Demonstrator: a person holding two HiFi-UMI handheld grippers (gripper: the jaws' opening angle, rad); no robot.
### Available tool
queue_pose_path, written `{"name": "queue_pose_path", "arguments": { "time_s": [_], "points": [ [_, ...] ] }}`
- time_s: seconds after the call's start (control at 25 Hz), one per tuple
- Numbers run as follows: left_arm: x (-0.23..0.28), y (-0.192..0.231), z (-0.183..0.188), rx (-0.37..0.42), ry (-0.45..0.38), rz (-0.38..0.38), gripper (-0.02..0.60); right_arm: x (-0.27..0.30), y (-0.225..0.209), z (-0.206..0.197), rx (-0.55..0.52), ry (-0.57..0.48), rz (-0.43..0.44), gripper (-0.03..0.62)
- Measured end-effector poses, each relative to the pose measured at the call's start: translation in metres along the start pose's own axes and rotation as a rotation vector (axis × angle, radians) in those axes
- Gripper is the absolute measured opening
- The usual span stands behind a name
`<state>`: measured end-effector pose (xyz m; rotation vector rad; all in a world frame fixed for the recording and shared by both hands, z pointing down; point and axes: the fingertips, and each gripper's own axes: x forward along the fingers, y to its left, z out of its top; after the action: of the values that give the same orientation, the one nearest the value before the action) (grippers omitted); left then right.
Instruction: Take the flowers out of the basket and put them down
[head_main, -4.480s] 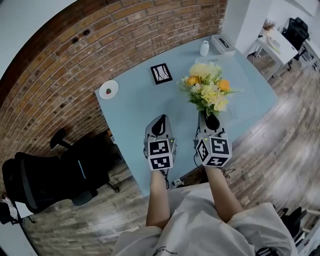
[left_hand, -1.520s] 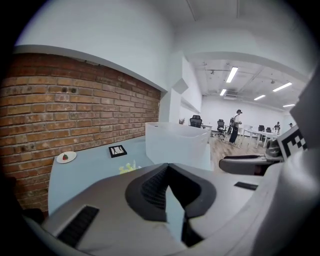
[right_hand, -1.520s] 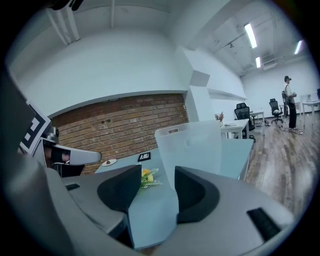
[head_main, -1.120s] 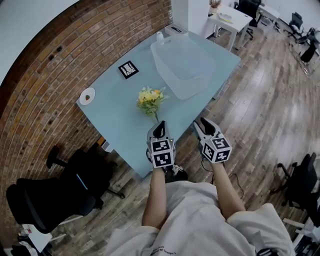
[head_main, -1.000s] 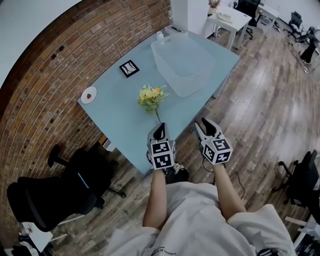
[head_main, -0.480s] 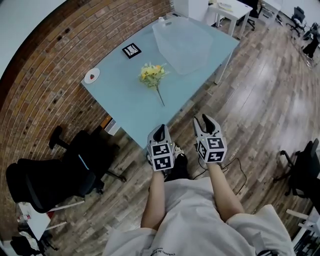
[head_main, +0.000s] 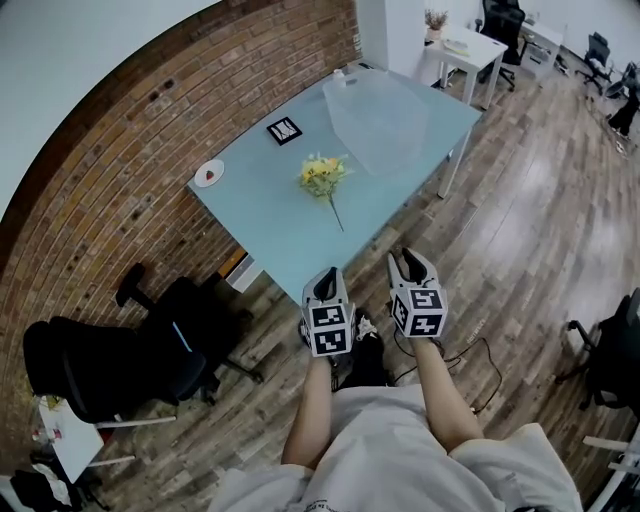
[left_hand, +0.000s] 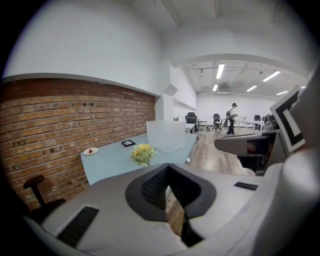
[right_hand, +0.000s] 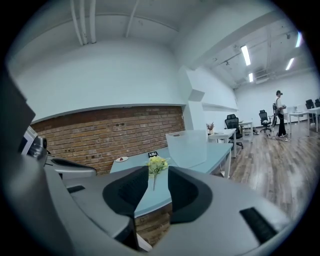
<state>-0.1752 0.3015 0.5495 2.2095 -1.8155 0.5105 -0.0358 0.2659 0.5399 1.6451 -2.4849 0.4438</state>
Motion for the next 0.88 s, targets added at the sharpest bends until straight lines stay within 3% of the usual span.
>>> {"name": "queue_pose_path", "arguments": {
  "time_s": [0.28,0.56,0.64,0.8,0.88],
  "points": [
    [-0.018,-0.014,-0.006,-0.038,-0.023,0.001,0.018,-0.032,0.011,-0.018,-0.011,0.01,0.018,0.143],
    [-0.022,-0.009,-0.006,0.015,-0.028,-0.028,0.018,-0.027,0.019,-0.021,0.008,0.001,-0.002,0.138],
    [-0.02,-0.003,-0.005,0.02,-0.024,-0.042,0.018,-0.02,0.026,-0.018,0.002,0.004,0.001,0.117],
    [-0.026,0.003,0.003,0.019,-0.027,-0.059,0.018,-0.019,0.039,-0.021,0.02,0.044,0.018,0.015],
    [-0.03,0.003,0.0,0.035,-0.026,-0.069,0.018,-0.026,0.046,-0.031,0.046,0.056,0.014,0.014]
  ]
}}
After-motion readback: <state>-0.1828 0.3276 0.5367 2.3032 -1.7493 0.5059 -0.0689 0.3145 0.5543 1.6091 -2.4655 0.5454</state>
